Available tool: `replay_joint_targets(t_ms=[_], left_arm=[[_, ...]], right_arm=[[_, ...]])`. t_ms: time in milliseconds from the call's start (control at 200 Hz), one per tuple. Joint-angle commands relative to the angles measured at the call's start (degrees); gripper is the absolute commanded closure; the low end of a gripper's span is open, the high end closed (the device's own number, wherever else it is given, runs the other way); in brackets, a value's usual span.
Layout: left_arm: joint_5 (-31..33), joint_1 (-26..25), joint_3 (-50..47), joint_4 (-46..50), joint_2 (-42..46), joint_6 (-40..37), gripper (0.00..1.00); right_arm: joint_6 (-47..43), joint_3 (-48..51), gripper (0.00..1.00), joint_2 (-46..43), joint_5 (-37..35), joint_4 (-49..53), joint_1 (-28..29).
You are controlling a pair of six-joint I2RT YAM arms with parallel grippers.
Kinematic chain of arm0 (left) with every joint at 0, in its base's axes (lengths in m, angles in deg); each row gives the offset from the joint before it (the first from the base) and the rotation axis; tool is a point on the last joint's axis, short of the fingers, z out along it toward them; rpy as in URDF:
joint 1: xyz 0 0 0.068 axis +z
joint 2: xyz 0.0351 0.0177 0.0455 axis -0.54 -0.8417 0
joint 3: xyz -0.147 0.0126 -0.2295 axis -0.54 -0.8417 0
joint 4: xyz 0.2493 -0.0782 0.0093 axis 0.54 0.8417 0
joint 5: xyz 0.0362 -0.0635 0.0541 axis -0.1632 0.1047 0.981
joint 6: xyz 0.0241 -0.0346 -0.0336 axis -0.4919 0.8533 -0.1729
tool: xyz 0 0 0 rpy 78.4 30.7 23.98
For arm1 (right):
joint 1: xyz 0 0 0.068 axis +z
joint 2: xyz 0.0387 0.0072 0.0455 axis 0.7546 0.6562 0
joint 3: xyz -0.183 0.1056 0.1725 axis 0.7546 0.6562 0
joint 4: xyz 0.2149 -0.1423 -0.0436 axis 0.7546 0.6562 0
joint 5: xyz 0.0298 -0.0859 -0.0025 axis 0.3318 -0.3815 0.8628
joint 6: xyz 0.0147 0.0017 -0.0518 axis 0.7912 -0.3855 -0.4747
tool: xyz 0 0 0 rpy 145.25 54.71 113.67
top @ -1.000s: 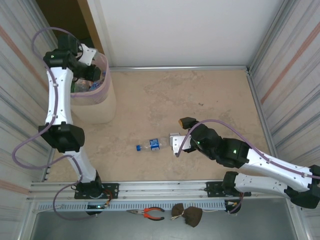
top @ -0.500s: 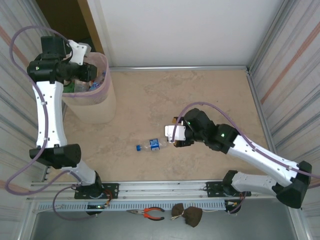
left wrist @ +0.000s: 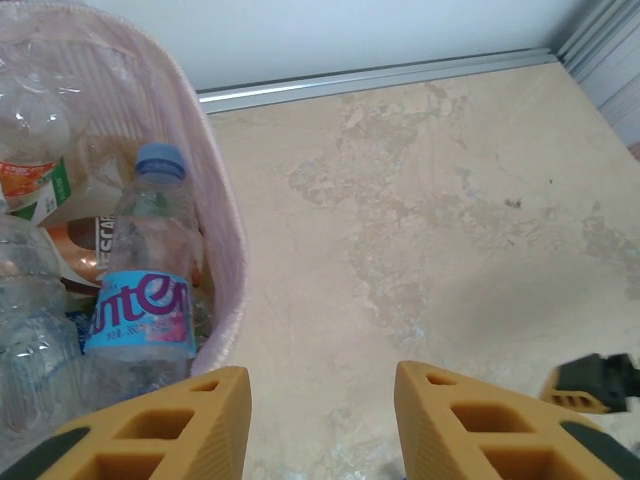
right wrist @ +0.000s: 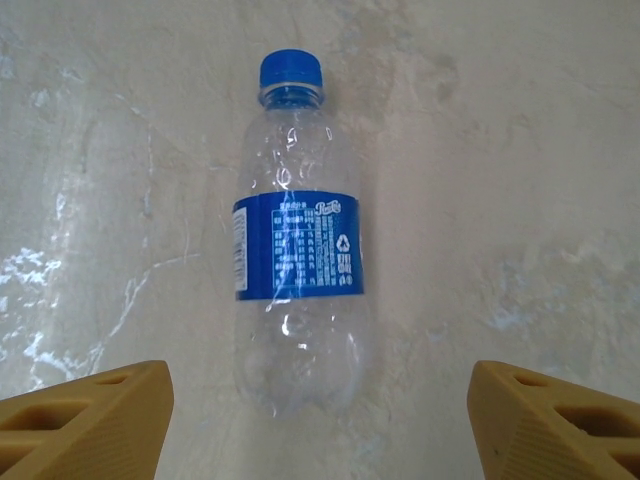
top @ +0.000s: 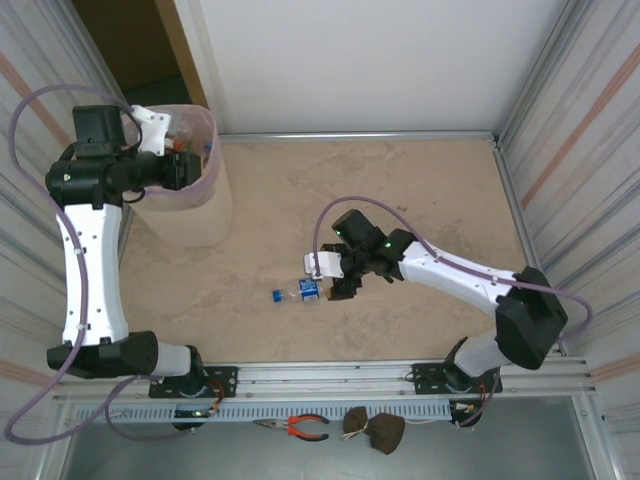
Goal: Put the plastic bottles in the bin
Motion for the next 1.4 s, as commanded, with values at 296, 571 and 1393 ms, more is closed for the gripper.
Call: replay_joint_targets(t_ms=[296,571,1393], left_arm=[[-4.1,0.4,-2.9,-1.4,4.9,2.4,0.56],[-4.3,0.4,-3.8,-1.3,6.0,2.8,0.56],[-6.4,0.4,-5.2,-8.6,10.8,6.9,0.48]], right_arm=[[-2.4,-4.5,0.14,13.9,2.7,-4.6,-0.3],[-2.2,-4.1,0.21,18.5,2.2,-5.4,-0.2],[8.8,0.2,0.42,6.5,8.4,-9.2,-3.2]])
